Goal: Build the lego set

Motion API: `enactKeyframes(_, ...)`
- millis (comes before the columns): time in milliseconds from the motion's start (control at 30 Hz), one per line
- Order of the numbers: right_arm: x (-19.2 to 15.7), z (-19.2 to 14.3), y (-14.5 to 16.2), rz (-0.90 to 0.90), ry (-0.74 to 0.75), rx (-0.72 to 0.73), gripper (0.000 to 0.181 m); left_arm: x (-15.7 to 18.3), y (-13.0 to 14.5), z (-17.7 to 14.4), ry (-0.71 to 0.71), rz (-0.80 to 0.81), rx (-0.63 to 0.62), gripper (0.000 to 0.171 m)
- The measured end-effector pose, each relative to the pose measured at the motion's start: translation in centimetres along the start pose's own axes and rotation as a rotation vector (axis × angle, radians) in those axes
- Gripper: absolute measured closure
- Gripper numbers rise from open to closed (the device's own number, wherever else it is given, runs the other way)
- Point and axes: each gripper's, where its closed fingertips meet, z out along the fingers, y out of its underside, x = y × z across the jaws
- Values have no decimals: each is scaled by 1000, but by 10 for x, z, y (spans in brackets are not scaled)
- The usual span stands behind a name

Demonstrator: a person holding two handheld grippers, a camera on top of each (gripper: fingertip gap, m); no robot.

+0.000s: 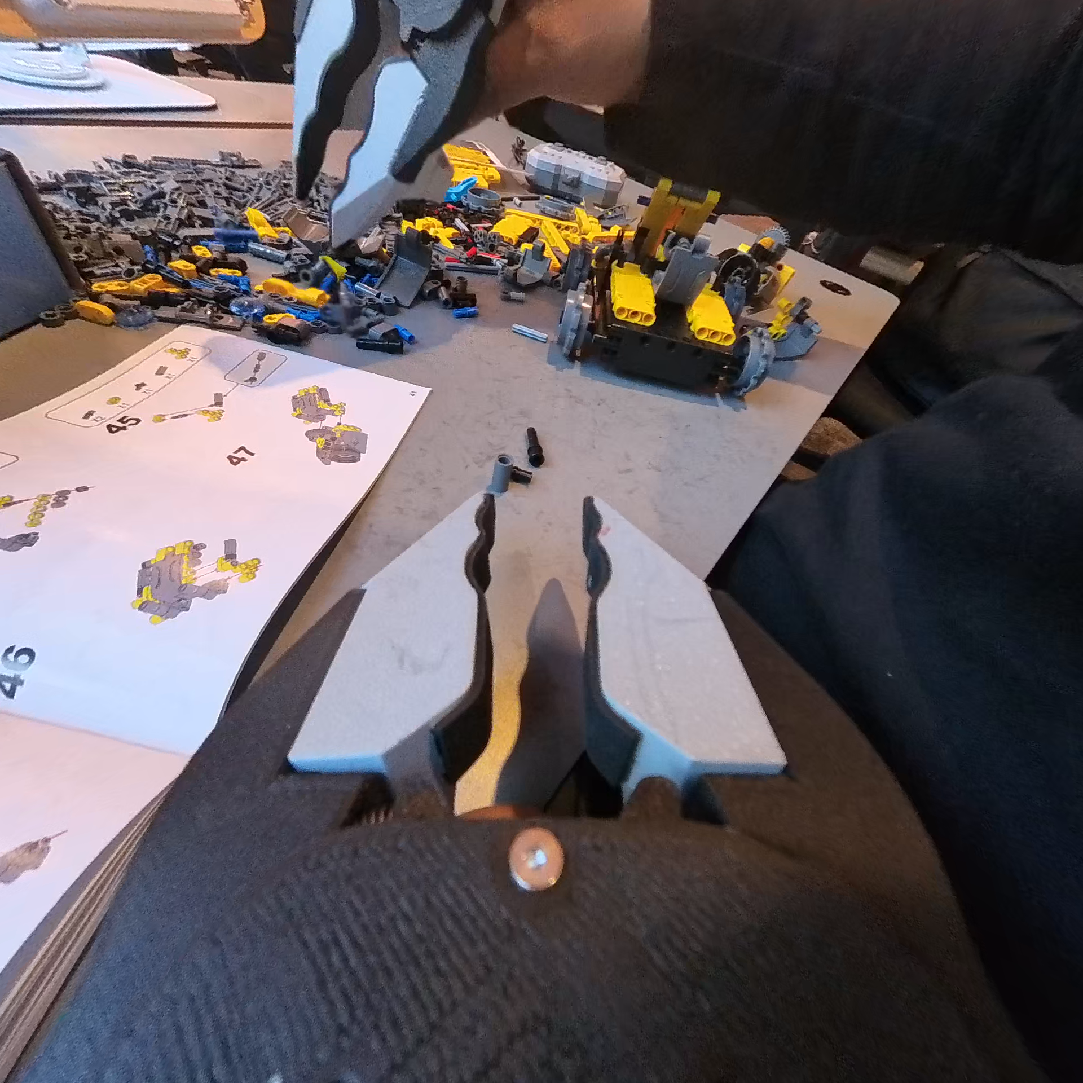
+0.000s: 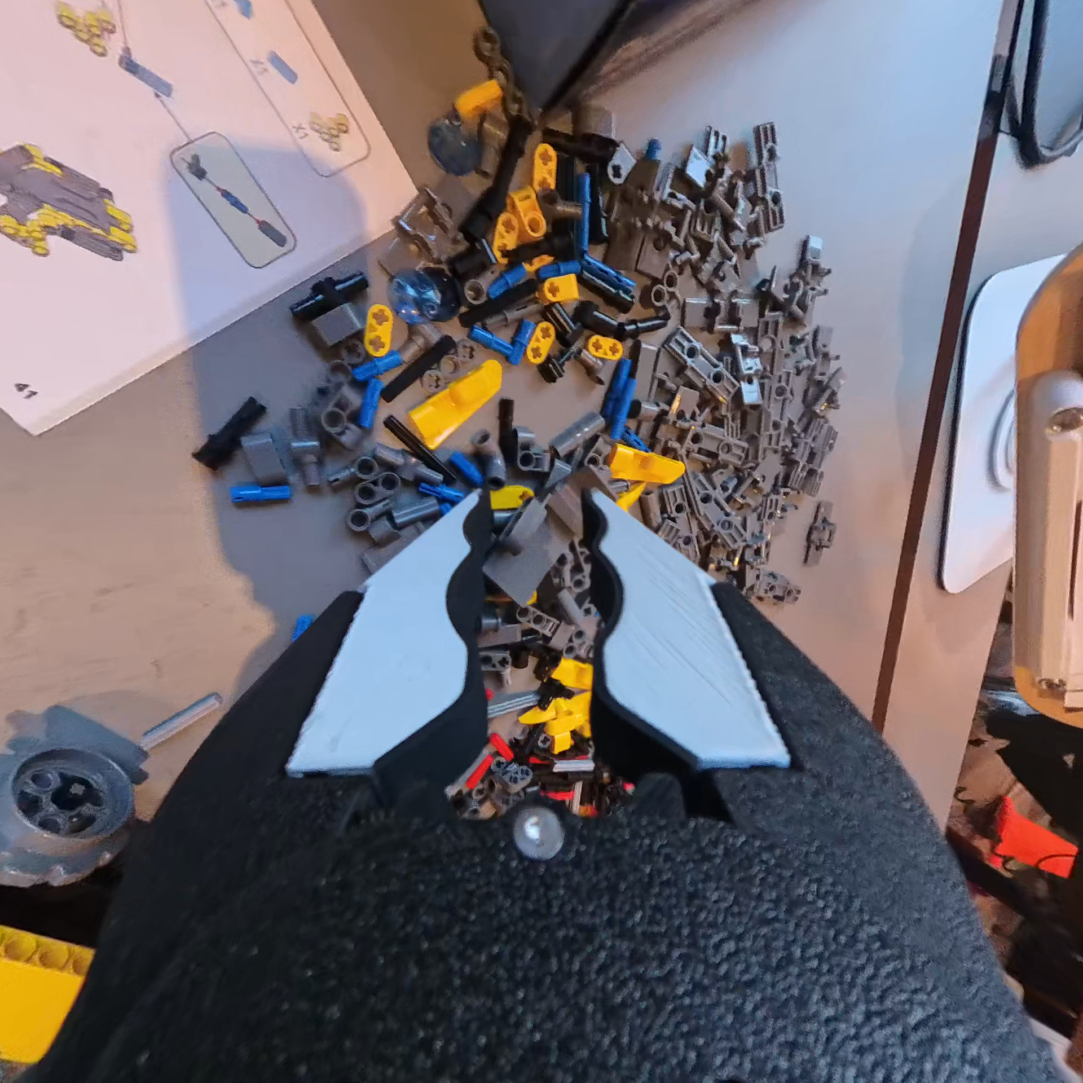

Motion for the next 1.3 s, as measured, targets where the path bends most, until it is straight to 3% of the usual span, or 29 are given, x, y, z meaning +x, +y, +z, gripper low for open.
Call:
enactKeyframes(433,7,-19,8,127,-70,41,161,0,-1,0,5,-10,4,143)
enactKeyframes(700,-42,-14,-12,129,-318,78,165,0,-1,0,8,-14,6,143)
enactKeyframes(1067,-60,6,-16,8,-392,-30,166,0,-1,-1,14,-18,7,143)
enactKeyframes(1300,-67,5,-20,9,-443,-7,168,0,-1,-1,16,-22,9,143)
